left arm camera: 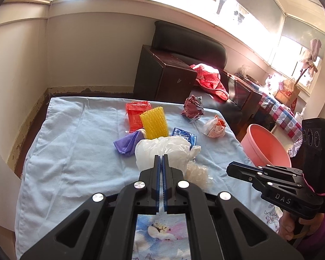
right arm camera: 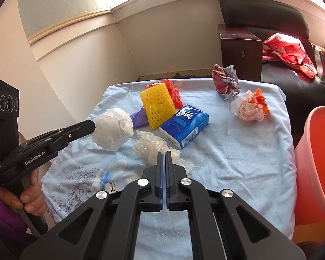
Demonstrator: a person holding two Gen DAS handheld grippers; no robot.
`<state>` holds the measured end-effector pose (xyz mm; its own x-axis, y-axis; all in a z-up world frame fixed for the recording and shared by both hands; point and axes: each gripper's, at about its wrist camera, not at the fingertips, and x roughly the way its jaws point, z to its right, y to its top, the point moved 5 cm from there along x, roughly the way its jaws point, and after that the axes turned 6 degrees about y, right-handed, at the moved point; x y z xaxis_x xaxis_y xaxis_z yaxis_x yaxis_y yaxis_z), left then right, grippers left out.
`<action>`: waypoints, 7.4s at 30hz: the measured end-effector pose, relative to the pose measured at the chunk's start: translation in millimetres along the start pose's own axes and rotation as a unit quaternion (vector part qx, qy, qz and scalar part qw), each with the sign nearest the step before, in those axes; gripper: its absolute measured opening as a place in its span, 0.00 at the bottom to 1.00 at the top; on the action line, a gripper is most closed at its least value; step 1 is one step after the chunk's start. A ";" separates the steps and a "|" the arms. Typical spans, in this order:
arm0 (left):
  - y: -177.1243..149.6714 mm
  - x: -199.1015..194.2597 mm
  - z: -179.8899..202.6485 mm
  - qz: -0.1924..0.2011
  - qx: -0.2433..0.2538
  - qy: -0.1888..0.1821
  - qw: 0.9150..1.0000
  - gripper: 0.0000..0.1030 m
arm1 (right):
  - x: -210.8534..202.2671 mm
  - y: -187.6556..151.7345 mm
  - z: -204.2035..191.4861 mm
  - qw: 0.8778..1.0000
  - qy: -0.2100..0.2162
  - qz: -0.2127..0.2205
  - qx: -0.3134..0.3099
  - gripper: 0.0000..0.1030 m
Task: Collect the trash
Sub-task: 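Grasp the white plastic bag with the left gripper while the right gripper grasps the clear film, then carry both bags over the bucket and open both grippers to drop them, then move both grippers back over the table toward the remaining trash, then grasp the yellow foam net with the left gripper while the right gripper grasps the crumpled white-orange bag, then carry the net and bag over the bucket and open both grippers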
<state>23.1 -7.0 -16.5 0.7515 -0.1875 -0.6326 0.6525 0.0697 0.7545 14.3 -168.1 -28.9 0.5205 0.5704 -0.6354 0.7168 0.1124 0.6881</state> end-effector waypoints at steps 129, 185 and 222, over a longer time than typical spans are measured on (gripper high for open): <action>13.6 38.0 83.9 -0.002 0.054 -0.010 0.998 0.43 | -101.7 -33.9 124.0 0.979 -0.161 0.058 0.111 0.43; 46.0 46.4 -10.4 0.019 -0.040 0.026 0.999 0.08 | 37.7 46.2 132.0 0.991 -0.084 0.018 0.106 0.35; 32.8 -67.0 54.0 0.090 0.019 -0.035 0.995 0.08 | -120.1 -1.6 56.8 0.985 -0.112 0.118 0.062 0.35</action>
<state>-11.1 -45.0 60.1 0.8459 -0.2436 -0.4745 0.5035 0.0713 0.8610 -23.1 -283.0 26.4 0.7582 0.3742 -0.5340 0.6081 -0.1102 0.7861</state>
